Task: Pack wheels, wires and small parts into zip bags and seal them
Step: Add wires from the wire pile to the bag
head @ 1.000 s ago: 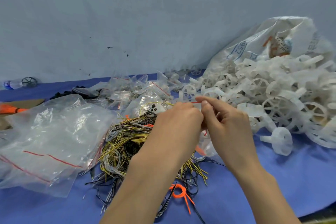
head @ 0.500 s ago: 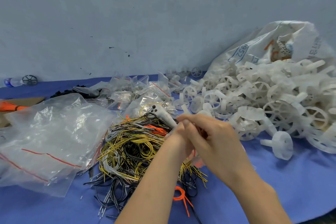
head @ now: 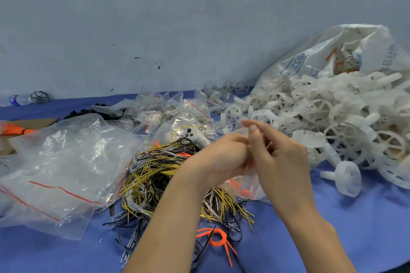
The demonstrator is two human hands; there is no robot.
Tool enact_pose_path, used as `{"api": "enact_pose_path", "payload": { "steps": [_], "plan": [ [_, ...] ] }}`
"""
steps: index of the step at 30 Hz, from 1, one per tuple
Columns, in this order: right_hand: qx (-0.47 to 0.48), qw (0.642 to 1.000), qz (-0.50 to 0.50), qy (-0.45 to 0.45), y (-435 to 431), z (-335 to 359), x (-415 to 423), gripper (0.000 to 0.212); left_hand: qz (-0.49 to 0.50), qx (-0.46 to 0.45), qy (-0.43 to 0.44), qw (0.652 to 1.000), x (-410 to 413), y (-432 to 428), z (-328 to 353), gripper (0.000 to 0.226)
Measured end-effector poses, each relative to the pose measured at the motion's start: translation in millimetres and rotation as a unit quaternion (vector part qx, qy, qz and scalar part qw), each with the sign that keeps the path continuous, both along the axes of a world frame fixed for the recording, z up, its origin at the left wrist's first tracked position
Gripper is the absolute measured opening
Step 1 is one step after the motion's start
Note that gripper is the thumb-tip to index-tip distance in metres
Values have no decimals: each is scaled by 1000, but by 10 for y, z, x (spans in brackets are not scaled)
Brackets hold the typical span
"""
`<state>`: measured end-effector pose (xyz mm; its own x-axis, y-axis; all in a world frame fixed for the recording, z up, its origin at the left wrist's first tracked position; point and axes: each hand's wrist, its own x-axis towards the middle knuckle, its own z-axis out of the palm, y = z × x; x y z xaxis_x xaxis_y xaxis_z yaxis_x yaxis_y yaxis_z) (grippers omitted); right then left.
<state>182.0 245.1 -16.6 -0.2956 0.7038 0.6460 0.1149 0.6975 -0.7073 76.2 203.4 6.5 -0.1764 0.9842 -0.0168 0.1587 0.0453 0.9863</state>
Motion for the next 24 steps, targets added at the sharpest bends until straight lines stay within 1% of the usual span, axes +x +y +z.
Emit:
{"api": "enact_pose_path", "payload": {
  "steps": [2,3,5,7,9,10,12,16,17,19,22,24],
  "plan": [
    [-21,999,-16,18,18,37,-19,28,-15,-8,-31,999,-45,-144,84,27],
    [-26,999,-23,24,35,61,-29,26,-17,4,-42,999,-115,-216,126,27],
    [-36,998,-38,31,84,115,-53,23,18,48,-50,997,-254,-368,264,27],
    [-48,997,-42,35,149,156,-71,23,106,91,-27,990,-384,-486,411,25],
    [-60,997,-43,39,214,182,-85,24,213,101,16,972,-596,-507,497,24],
    [-65,996,-43,39,251,193,-94,25,260,91,36,961,-718,-492,537,23],
    [-71,996,-42,35,322,211,-120,26,312,51,61,947,-988,-415,552,23],
    [-78,995,-43,45,434,245,-175,25,356,-47,130,924,-1605,-83,341,27],
    [-78,995,-44,49,447,245,-186,25,357,-69,157,918,-1747,6,259,28],
    [-80,994,-42,56,462,232,-215,24,343,-119,246,899,-1993,156,103,30],
    [-86,994,-28,58,475,190,-272,23,299,-175,390,853,-2272,330,-97,35],
    [-88,994,-19,57,499,165,-307,22,245,-216,479,815,-2386,449,-212,40]
  ]
}}
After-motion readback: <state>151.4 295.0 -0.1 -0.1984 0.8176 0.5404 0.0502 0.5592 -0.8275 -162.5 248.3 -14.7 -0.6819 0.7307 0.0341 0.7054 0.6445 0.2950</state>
